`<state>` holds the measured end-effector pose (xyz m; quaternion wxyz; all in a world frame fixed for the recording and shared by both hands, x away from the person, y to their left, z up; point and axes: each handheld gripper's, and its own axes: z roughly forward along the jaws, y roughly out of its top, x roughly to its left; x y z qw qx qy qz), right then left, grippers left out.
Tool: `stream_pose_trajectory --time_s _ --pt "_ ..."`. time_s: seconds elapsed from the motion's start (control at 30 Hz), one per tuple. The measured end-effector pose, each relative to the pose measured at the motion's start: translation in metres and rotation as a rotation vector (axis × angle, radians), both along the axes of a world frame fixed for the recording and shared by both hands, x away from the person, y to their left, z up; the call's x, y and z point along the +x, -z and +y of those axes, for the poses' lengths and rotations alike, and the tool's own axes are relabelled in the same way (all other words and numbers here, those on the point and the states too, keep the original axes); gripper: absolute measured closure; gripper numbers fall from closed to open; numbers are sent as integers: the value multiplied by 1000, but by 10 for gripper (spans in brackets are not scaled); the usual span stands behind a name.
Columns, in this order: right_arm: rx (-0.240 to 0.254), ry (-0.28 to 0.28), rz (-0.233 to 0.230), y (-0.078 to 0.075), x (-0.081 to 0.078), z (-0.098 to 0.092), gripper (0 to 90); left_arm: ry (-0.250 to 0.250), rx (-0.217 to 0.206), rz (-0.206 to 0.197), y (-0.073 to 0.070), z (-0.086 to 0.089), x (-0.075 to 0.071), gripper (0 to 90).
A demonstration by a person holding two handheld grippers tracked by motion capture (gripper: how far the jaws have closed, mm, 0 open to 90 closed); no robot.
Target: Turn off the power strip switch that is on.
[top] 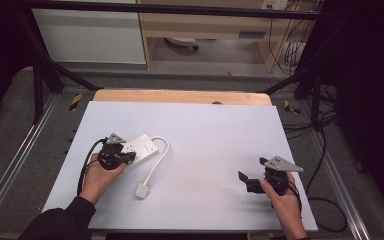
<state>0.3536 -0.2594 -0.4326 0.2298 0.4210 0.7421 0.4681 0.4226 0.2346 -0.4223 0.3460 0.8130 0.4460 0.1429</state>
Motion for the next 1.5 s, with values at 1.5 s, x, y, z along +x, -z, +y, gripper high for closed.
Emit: stream_pose_trajectory --time_s 1.5 --pt "-3 -2 -2 0 0 0 22 10 -77 -20 -1 -2 3 900"
